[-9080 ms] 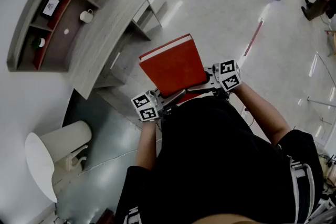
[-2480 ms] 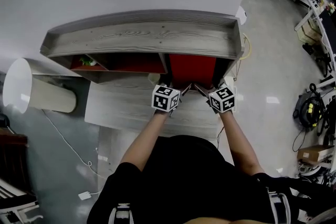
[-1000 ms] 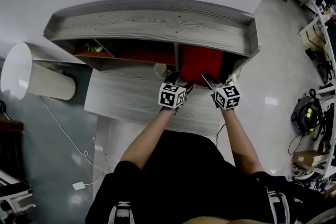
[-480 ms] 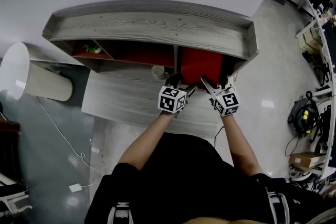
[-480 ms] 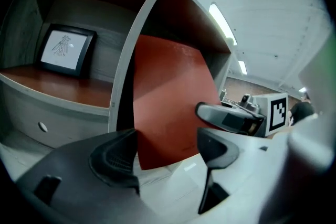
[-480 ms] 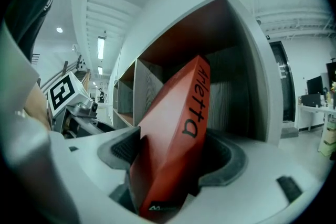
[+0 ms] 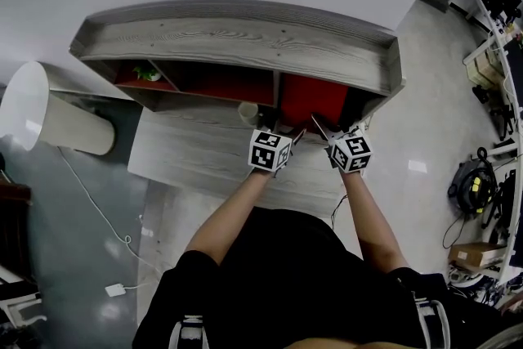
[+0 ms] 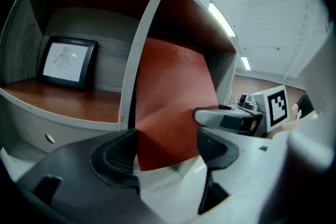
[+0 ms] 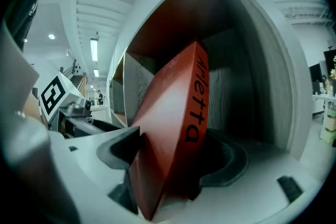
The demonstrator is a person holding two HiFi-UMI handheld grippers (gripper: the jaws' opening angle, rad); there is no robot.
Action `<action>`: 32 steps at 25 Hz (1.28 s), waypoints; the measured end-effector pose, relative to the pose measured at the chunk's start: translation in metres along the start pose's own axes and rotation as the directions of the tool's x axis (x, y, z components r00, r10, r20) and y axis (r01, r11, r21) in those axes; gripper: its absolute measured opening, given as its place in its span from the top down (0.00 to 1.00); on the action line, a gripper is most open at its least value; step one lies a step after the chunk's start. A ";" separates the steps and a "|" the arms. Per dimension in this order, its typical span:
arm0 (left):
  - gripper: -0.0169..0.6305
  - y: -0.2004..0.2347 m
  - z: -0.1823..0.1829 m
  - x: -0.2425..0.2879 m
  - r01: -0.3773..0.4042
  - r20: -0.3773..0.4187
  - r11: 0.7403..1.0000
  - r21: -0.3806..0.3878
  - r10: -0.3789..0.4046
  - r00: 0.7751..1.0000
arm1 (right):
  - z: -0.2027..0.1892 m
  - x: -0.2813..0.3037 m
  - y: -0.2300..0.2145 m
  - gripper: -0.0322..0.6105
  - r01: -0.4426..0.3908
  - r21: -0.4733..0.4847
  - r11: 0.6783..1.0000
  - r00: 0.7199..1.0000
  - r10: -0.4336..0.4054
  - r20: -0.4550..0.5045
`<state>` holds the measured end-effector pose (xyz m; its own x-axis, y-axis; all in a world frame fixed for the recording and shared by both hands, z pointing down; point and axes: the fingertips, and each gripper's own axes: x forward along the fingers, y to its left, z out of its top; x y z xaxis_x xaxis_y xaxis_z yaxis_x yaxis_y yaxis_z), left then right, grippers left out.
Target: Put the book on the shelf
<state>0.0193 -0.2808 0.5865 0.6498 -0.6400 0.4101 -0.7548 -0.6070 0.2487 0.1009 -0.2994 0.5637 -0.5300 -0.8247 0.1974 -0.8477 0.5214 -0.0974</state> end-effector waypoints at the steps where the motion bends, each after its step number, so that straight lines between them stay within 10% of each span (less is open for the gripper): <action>1: 0.43 0.000 0.000 0.000 -0.001 -0.002 1.000 -0.003 0.001 1.000 | -0.001 0.001 -0.001 0.39 -0.007 0.009 1.000 1.000 0.007 -0.010; 23: 0.43 0.003 0.000 -0.003 -0.099 0.039 0.995 0.015 0.099 0.994 | 0.001 0.011 -0.011 0.40 0.006 -0.108 0.994 1.000 -0.008 -0.022; 32: 0.43 -0.019 -0.003 0.004 -0.010 0.012 1.000 0.023 0.010 1.000 | 0.005 0.019 -0.026 0.44 0.066 -0.031 0.997 0.997 -0.067 -0.028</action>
<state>0.0360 -0.2705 0.5866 0.6433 -0.6516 0.4020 -0.7591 -0.6111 0.2241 0.1130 -0.3299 0.5651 -0.4714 -0.8512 0.2305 -0.8796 0.4726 -0.0539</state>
